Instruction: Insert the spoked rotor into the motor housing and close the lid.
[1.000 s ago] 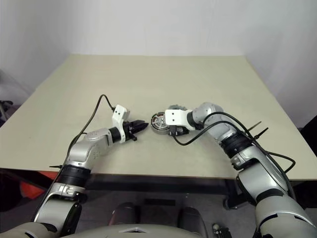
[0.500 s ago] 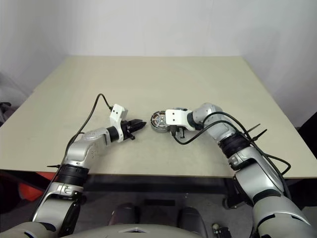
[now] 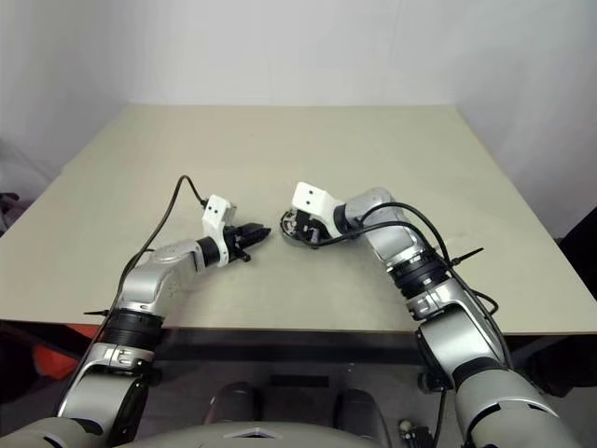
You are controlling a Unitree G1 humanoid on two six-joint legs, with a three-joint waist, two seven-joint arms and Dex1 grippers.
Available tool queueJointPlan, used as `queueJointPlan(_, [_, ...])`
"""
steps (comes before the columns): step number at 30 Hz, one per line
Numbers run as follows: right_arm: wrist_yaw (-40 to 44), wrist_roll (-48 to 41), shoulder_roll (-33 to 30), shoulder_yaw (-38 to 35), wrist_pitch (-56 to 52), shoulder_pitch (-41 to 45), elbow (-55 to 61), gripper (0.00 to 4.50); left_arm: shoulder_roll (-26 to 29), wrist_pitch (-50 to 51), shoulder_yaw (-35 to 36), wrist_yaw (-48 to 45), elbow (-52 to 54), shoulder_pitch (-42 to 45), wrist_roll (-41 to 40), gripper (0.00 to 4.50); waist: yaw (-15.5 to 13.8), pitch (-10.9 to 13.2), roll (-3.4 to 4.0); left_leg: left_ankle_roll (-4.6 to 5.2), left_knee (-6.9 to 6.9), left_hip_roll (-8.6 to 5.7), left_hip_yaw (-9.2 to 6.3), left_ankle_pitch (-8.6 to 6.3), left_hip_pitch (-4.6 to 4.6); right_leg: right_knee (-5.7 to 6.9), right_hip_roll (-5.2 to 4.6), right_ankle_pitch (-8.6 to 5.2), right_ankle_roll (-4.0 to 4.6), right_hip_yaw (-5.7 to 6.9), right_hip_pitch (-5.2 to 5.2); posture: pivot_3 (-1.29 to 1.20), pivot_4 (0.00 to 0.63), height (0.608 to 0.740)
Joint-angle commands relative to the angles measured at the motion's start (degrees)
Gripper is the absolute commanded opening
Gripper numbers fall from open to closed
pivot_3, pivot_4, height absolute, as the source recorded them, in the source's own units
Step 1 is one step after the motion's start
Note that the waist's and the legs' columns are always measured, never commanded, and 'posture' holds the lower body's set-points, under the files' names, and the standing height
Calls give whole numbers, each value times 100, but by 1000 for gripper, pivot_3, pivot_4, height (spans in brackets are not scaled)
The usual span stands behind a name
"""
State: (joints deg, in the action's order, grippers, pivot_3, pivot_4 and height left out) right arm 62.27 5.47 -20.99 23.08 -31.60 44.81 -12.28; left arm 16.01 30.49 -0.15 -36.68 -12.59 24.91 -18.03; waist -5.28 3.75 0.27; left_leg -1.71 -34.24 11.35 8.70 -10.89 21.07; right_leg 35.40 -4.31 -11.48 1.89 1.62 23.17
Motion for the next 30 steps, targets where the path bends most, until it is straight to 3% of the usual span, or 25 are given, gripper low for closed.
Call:
queueJointPlan(1, [-155,-22,54,29,-139,-48,159,1043,168,-58,275,33,149,69,-95,1366,-8,0,0,0,0,0,0,0,0,0,0,0,0,0,0,0,0,740])
queueJointPlan(11, [-728,69,-29,-124,-237,-62,343,1043,253,37,431,20,345,-90,-249,1366,-10,1,0,-4,1,-1,0,1,1,-1,-1,-1,-1,-1,2,0,0,740])
queueJointPlan(15, [-1454,-511,318,-1182,-1444,-285,884,1043,17,187,331,-40,512,-105,-439,1366,-20,1,-1,-6,5,-1,-1,2,4,-1,0,-1,-1,-1,4,0,0,740])
queueJointPlan(26, [-3061,-1354,513,-3502,-2950,-2056,2679,1043,-352,-34,-271,-522,-347,621,-231,1366,-36,1,-2,-36,19,-7,0,20,-5,-16,-1,-17,-33,-4,0,0,0,740])
queueJointPlan(30, [-3764,-1625,893,-4590,-3380,-2364,2663,1972,-461,-230,-424,-715,-770,925,-114,1366,-30,1,-1,-41,27,-7,1,24,-12,-16,-1,-23,-43,-6,0,0,0,740])
